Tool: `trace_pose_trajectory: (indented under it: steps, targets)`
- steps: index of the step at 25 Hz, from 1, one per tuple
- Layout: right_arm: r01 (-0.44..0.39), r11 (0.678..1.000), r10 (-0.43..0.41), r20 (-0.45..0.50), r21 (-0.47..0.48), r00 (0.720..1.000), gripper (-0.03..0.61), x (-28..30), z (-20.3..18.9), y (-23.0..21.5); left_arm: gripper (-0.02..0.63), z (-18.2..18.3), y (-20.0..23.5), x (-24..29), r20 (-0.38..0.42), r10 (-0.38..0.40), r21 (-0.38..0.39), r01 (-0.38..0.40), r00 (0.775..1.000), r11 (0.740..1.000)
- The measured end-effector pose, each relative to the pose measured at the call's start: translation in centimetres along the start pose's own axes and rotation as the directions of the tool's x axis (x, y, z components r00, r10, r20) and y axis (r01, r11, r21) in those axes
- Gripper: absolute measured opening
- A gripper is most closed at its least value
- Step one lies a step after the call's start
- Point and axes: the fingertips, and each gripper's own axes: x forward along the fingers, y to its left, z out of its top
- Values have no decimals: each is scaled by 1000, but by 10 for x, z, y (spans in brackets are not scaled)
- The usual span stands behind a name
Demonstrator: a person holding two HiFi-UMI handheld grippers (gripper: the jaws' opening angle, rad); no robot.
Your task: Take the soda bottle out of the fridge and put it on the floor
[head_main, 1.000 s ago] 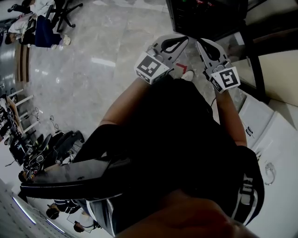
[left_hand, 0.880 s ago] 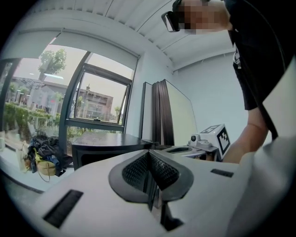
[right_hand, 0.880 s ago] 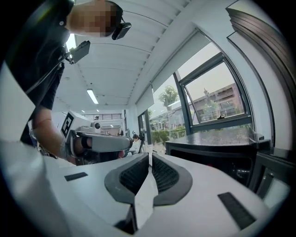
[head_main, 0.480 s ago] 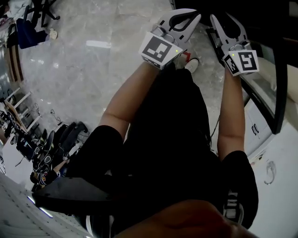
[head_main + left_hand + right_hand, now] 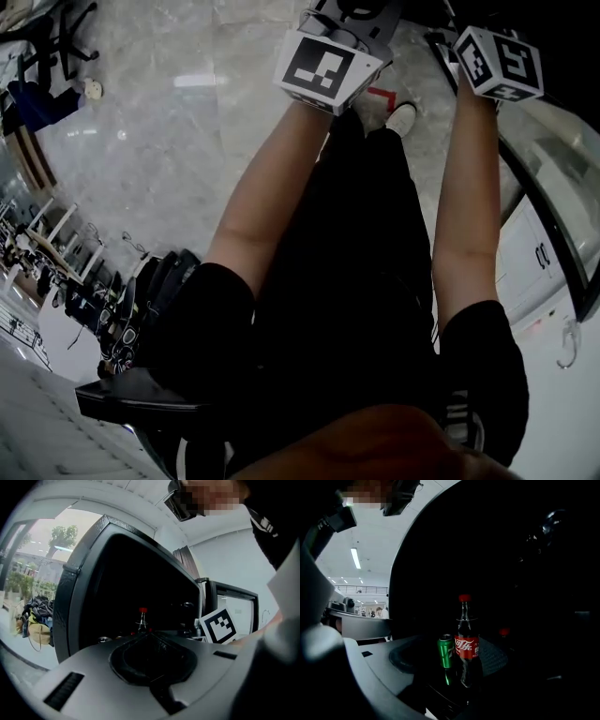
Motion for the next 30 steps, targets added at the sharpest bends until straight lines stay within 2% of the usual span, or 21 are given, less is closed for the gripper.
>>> trace_pose_trajectory:
  steps: [3,6,9,21,29,30]
  targets:
    - [49,999,-49,9,-8,999,321,13,-3,-9,-5,-6,12,9,-11,19,-17,-19,1000,1000]
    - [98,995,-98,19,-5,995,348,28,-4,-18,-5,-10,21,15,0,-1,-16,1,1000,1000]
    - [105,994,-105,19,-8,994,351,46,-8,-18,-5,-18,34,18,-17,-11,-28,11,1000,1000]
    - [109,994,-109,-7,-15,994,350,66,-25,-32,-5,-31,29,32,-48,-29,-56,27,998,998]
    - [155,986,-154,16,-55,988,348,76,-27,-42,-5,-16,27,37,1,-24,-50,24,1000,998]
    - [162,985,-161,17,-59,987,331,76,-26,-45,-5,-17,27,36,0,-22,-54,22,1000,998]
